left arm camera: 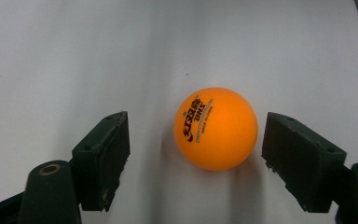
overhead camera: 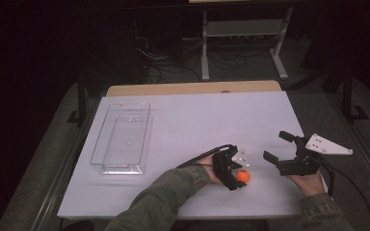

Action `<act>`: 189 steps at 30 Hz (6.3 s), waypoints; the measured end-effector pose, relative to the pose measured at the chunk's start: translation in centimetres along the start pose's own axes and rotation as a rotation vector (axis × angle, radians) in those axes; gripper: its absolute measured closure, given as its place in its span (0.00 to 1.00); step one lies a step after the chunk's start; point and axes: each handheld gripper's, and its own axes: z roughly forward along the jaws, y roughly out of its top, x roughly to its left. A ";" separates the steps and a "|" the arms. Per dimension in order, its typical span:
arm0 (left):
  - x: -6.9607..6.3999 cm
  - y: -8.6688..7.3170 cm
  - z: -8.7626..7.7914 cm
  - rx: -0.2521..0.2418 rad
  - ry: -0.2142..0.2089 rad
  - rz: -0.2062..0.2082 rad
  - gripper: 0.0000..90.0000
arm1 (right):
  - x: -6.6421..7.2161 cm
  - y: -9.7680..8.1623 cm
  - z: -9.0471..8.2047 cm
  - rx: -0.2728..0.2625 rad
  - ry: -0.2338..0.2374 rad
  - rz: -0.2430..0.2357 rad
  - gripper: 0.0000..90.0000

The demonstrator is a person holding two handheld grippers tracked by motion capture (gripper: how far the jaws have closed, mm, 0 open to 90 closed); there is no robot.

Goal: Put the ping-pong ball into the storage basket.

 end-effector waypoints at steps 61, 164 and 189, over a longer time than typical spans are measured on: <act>-0.3 0.5 -1.0 -0.019 -0.023 0.029 0.56 | 0.0 -0.1 -0.1 -0.002 -0.008 -0.001 0.00; 0.0 -1.7 -16.0 -0.072 0.136 0.003 0.56 | 0.2 -0.4 0.3 0.027 -0.012 -0.001 0.00; 0.3 -3.6 -20.0 -0.053 0.197 -0.037 0.56 | 0.3 -0.6 0.4 0.038 -0.013 -0.005 0.00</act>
